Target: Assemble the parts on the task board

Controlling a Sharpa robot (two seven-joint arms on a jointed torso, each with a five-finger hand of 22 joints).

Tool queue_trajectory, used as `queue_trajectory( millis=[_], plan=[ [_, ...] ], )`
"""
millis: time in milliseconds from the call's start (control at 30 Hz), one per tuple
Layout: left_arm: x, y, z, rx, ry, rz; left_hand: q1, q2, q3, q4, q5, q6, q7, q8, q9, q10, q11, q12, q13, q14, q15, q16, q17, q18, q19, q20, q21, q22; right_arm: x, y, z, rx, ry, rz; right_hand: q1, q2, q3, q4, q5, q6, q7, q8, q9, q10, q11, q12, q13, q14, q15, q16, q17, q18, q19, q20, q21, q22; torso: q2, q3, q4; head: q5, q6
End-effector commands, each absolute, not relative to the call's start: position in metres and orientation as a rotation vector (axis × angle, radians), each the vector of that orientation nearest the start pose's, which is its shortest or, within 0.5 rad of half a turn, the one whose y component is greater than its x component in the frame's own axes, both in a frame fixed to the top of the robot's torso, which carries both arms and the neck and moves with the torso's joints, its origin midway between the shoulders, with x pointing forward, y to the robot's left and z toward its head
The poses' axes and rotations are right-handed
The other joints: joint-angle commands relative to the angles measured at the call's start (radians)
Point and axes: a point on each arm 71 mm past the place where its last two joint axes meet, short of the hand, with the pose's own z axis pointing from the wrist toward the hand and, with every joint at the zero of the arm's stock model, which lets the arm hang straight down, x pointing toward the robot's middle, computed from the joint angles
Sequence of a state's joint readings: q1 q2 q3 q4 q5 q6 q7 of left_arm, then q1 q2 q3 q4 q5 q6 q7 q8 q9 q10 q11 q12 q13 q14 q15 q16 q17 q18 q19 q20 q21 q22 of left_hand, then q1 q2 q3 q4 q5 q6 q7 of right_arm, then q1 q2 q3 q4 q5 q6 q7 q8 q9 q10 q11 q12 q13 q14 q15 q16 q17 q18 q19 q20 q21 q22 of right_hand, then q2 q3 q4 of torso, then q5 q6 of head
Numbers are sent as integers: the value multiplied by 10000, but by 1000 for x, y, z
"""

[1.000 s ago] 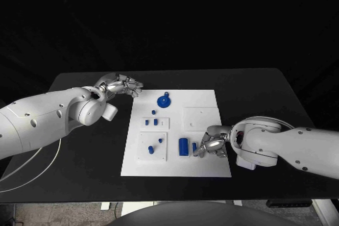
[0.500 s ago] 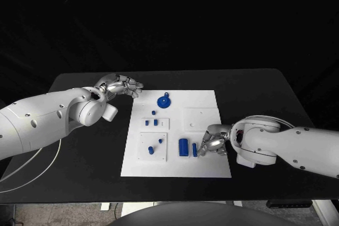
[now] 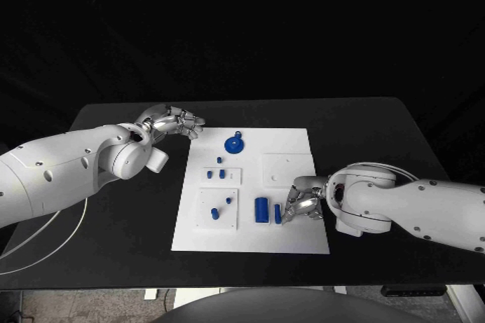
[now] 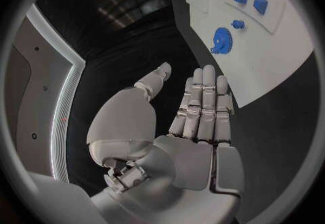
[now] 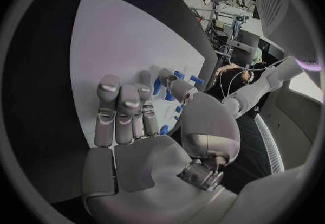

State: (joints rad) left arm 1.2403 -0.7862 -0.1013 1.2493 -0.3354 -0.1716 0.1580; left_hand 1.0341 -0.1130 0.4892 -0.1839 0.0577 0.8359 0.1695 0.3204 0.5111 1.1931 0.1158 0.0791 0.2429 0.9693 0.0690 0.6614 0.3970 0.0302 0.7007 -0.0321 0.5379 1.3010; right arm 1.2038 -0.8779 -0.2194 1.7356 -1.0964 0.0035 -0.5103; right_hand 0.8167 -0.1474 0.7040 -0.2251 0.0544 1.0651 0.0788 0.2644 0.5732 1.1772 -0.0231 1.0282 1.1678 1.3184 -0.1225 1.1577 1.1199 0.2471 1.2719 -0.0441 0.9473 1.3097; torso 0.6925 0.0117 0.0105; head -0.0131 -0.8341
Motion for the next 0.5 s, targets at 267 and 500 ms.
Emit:
queue_trajectory(
  millis=[267, 500],
  plan=[
    [531, 256, -206, -8640, 17285, -11926, -12, 4, 8, 69, -28, -81, -7, 24, -11, -58, 4, -37, 13, 58, 9, -52, 15, -41, 15, 24, -73, 13, 398, -181, -267, 321, 24307, 5017, -38, -143, -115, 28, 23, -72, 84, -23, -43, 18, -5, 40, 1, 16, -35, 18, 0, 147, -24, 5, 7, 123, -1, 0, -4, 13, 11],
    [531, 257, -206, -8649, 17279, -11905, -9, 6, 8, 69, -28, -81, -7, 24, -11, -58, 5, -37, 13, 59, 9, -54, 19, -41, 15, 24, -75, 15, 395, -181, -266, 561, 24467, 5480, -163, -122, -157, 179, 173, -74, 87, -36, -66, 17, -2, 30, -5, 19, -32, 6, -9, 147, -25, 16, -13, 112, -1, 4, -7, 12, 23]
  ],
)
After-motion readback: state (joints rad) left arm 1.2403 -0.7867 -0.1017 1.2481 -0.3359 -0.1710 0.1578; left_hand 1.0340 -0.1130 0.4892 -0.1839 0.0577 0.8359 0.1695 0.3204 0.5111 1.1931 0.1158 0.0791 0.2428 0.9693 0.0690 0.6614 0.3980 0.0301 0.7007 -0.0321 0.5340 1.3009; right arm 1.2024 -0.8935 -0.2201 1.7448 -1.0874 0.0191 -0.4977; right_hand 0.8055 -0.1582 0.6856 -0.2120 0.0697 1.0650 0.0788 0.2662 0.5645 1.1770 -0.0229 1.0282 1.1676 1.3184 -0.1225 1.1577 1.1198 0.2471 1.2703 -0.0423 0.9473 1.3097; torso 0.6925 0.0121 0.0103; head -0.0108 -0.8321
